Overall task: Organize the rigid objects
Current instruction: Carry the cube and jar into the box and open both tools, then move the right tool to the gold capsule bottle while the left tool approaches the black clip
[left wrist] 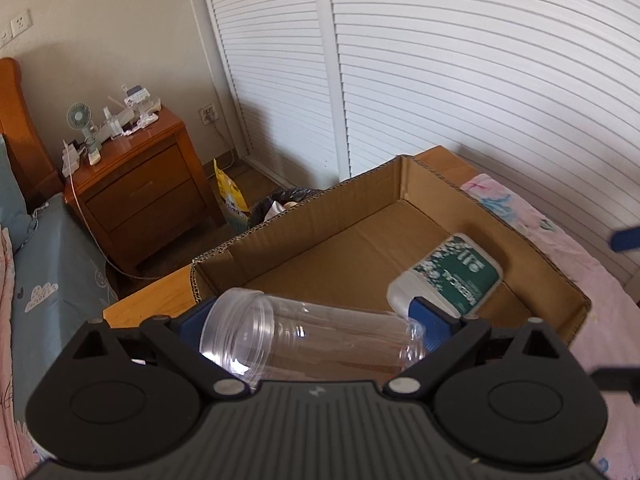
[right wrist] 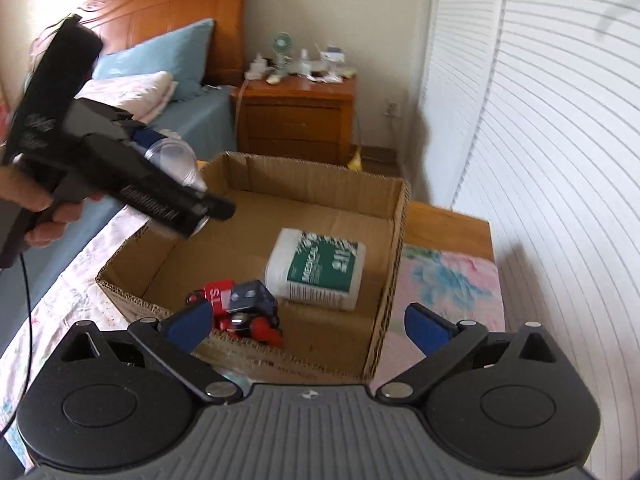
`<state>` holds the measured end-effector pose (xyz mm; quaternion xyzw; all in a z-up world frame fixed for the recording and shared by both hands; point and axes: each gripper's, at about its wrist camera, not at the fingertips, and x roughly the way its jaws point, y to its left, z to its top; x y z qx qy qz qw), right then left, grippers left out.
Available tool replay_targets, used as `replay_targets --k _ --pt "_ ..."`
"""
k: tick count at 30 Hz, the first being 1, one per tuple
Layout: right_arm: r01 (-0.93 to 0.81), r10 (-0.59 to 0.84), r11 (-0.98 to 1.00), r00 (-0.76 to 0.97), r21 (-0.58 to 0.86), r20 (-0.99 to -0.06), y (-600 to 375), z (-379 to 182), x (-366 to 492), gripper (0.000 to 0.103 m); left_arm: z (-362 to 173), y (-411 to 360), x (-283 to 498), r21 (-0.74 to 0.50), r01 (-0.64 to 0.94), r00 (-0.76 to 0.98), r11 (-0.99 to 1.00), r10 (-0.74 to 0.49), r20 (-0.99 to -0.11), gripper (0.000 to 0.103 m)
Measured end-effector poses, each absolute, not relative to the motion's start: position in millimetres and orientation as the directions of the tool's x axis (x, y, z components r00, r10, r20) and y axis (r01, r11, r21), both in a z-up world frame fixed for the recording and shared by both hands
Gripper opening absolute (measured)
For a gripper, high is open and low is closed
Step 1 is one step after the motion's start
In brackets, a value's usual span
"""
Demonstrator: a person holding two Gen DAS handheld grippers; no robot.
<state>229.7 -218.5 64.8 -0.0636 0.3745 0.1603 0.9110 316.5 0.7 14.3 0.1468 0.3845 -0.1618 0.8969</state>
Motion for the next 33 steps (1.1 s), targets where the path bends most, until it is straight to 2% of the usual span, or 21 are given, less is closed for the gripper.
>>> replay_targets --k 7,12,24,33 --pt "-0.25 0.187 0.968 0.669 0.019 -0.719 -222.7 59.3 208.7 0.103 8.6 -0.3 342.5 0.178 0.324 0.668 0.929 -0.092 -0.738 0.1" --pt "-0.2 0.161 0.979 0.661 0.035 -0.733 -225.7 47.4 198.5 0.103 13.9 7.4 329.4 0.136 0.318 0.664 0.938 -0.118 -0.738 0.1" --pt "-0.12 0.122 0.991 0.668 0.056 -0.734 -229.0 29.1 154.4 0.103 30.0 17.1 237.5 0.154 0.352 0.71 0.923 -0.156 -0.686 0.101" --pt "-0.043 0.107 0.994 0.655 0.104 -0.748 -247.2 7.2 128.0 0.103 1.9 25.9 174.2 0.126 0.348 0.681 0.929 -0.158 -0.715 0.101"
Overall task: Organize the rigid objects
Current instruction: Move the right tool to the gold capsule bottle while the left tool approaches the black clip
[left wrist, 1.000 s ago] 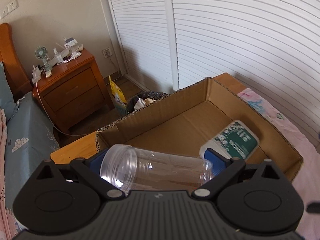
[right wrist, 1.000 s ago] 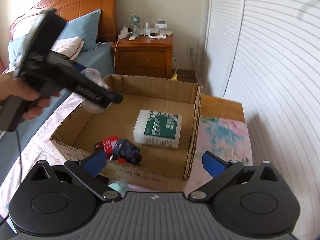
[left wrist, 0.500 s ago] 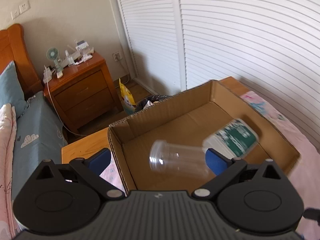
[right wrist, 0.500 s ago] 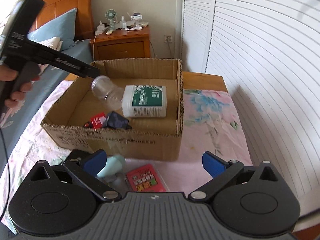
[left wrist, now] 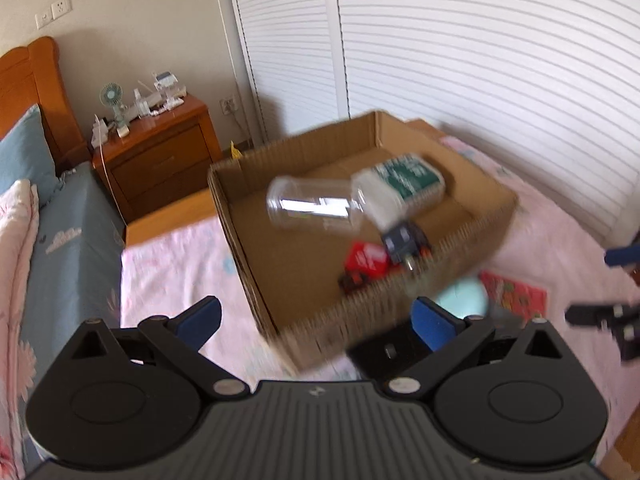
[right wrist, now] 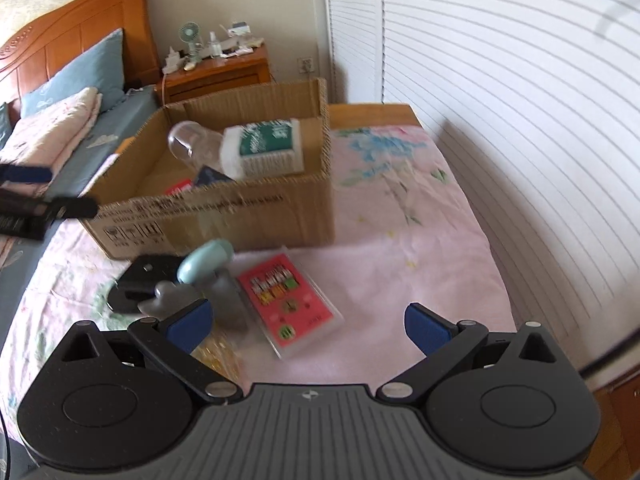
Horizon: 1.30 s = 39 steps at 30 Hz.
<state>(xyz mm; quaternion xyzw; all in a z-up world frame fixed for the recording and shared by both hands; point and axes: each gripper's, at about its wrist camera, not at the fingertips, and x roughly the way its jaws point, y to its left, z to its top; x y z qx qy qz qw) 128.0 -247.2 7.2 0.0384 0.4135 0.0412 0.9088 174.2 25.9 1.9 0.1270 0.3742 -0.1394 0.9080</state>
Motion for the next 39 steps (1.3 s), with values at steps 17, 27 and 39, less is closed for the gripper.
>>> replay_targets --k 17,27,39 --pt "-0.085 0.154 0.988 0.641 0.129 -0.752 -250.9 -4.5 117.6 0.103 -72.6 33.2 149.8 0.003 0.321 0.591 0.947 -0.198 -0.782 0.101" --pt "-0.073 0.133 0.991 0.64 0.113 -0.757 -251.2 -4.1 121.6 0.103 -91.4 31.3 162.7 -0.015 0.313 0.595 0.95 -0.209 -0.776 0.102" --pt "-0.176 0.2 0.978 0.607 0.116 -0.769 -222.2 -2.8 121.4 0.103 -93.0 79.1 161.6 -0.013 0.132 0.622 0.991 -0.093 -0.777 0.102"
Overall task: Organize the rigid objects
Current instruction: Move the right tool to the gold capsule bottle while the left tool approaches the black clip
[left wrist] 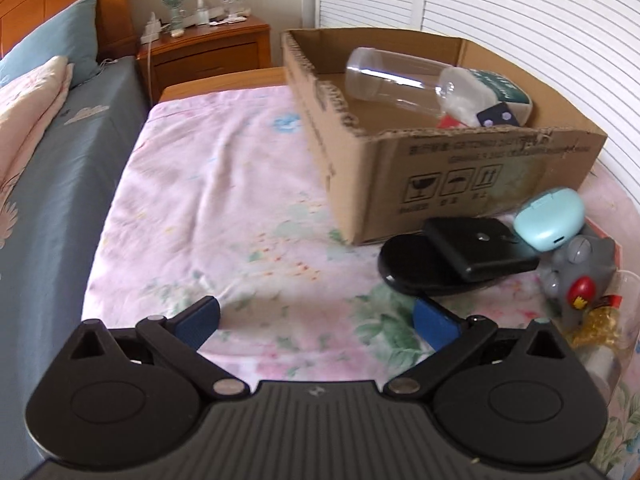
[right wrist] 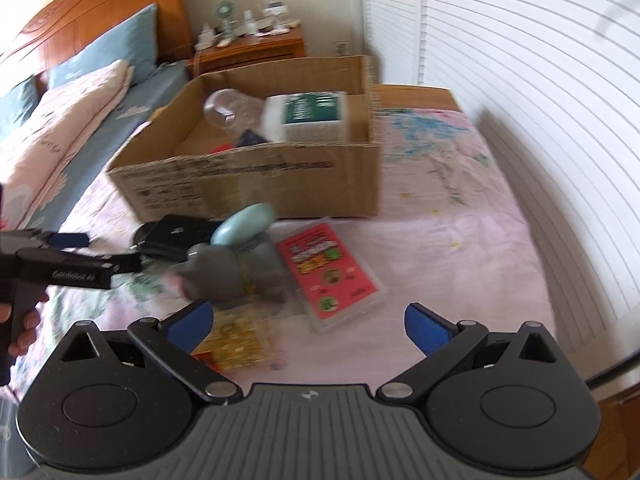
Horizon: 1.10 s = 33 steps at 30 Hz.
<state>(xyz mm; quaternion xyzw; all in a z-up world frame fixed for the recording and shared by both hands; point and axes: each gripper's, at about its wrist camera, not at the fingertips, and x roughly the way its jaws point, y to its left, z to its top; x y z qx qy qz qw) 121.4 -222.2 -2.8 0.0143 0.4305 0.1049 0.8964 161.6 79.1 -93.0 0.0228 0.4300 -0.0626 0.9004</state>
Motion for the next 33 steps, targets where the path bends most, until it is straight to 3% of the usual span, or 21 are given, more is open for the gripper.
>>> replay_targets --k 11,16,23,33 --pt "-0.419 0.266 0.908 0.58 -0.002 -0.77 -146.4 -6.7 111.0 0.103 -80.2 73.0 136.6 -0.023 0.204 0.631 0.979 -0.149 -0.761 0.102" --pt "-0.406 0.219 0.913 0.582 -0.046 -0.783 -142.7 -21.7 116.2 0.103 -69.9 66.4 136.0 -0.025 0.217 0.641 0.976 -0.162 -0.75 0.102" --pt "-0.332 0.206 0.943 0.575 0.004 -0.792 -178.1 -29.0 115.9 0.103 -56.9 42.3 143.8 -0.013 0.259 0.659 0.966 -0.187 -0.729 0.102" --pt "-0.336 0.214 0.942 0.584 0.006 -0.783 -189.1 -28.2 105.0 0.103 -63.0 2.5 178.3 0.056 0.218 0.679 0.974 -0.11 -0.726 0.102"
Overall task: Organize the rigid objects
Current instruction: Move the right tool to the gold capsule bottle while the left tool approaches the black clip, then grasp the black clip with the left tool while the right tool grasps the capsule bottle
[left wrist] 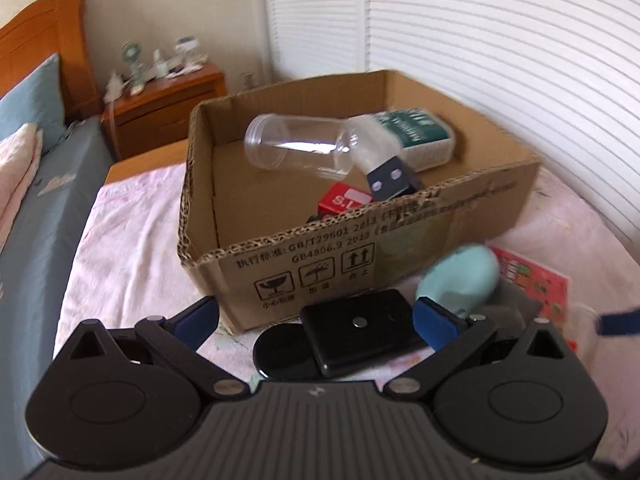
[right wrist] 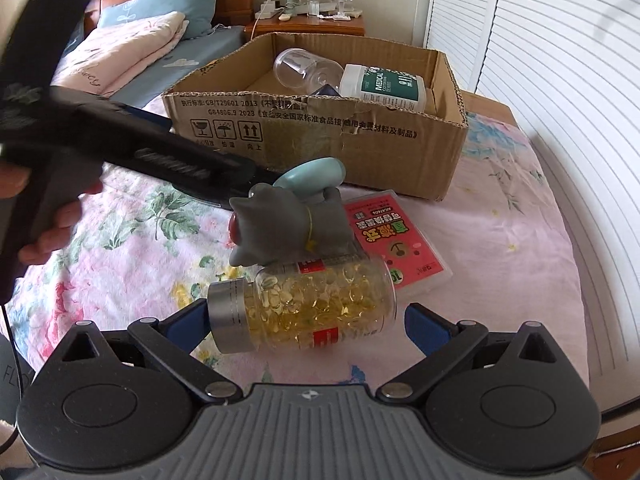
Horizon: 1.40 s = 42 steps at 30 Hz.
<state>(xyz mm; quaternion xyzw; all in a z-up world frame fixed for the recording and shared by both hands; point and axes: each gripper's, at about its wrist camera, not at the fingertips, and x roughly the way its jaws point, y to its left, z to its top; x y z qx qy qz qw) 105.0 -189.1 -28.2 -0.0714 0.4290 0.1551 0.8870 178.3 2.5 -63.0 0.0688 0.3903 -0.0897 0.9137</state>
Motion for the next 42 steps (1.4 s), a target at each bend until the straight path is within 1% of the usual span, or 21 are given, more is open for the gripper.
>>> replay_targets --k 3,7,12,16,19,24,28,32,35,37,41,42 --pt "-0.344 0.225 0.939 0.585 0.013 -0.779 -191.2 -26.7 104.2 0.103 -69.1 -1.4 181.8 0.048 0.207 0.656 0.977 -0.103 -0.747 0.102" --pt "-0.353 0.244 0.935 0.583 0.03 -0.775 -194.0 -24.5 105.4 0.103 -73.3 -2.6 183.5 0.009 0.183 0.65 0.983 -0.114 -0.751 0.102" --pt "-0.357 0.255 0.933 0.588 0.036 -0.768 -194.1 -22.0 104.6 0.103 -80.0 7.6 185.3 -0.072 0.151 0.621 0.986 -0.152 -0.769 0.103" --pt "-0.357 0.261 0.933 0.589 0.044 -0.765 -196.2 -20.8 103.4 0.103 -83.6 28.7 178.3 -0.069 0.106 0.622 0.992 -0.121 -0.773 0.103" --pt "-0.358 0.26 0.933 0.59 0.041 -0.764 -196.7 -20.7 102.7 0.103 -85.3 43.7 170.1 -0.035 0.093 0.622 0.995 -0.085 -0.779 0.103" --pt "-0.359 0.268 0.932 0.593 0.048 -0.76 -197.4 -20.1 103.7 0.103 -80.7 47.7 153.5 0.035 0.151 0.661 0.988 -0.075 -0.747 0.102" --pt "-0.358 0.264 0.933 0.594 0.045 -0.76 -196.5 -20.3 104.0 0.103 -78.5 40.7 144.2 0.121 0.21 0.696 0.97 -0.062 -0.715 0.102" --pt "-0.356 0.268 0.933 0.589 0.053 -0.763 -196.8 -22.0 105.0 0.103 -80.5 31.5 141.6 0.178 0.255 0.723 0.95 -0.065 -0.688 0.102" --pt "-0.354 0.268 0.933 0.588 0.055 -0.763 -196.8 -22.3 105.1 0.103 -82.9 28.8 145.4 0.181 0.266 0.723 0.947 -0.072 -0.687 0.094" --pt "-0.355 0.268 0.933 0.589 0.053 -0.762 -196.6 -22.6 105.4 0.103 -84.2 28.5 148.4 0.177 0.269 0.722 0.947 -0.077 -0.687 0.086" --pt "-0.356 0.27 0.933 0.588 0.056 -0.763 -196.6 -22.7 105.4 0.103 -85.6 28.9 153.3 0.142 0.277 0.713 0.95 -0.104 -0.694 0.075" --pt "-0.357 0.271 0.933 0.588 0.056 -0.762 -196.6 -22.7 105.3 0.103 -84.9 27.9 153.0 0.143 0.282 0.715 0.949 -0.108 -0.691 0.069"
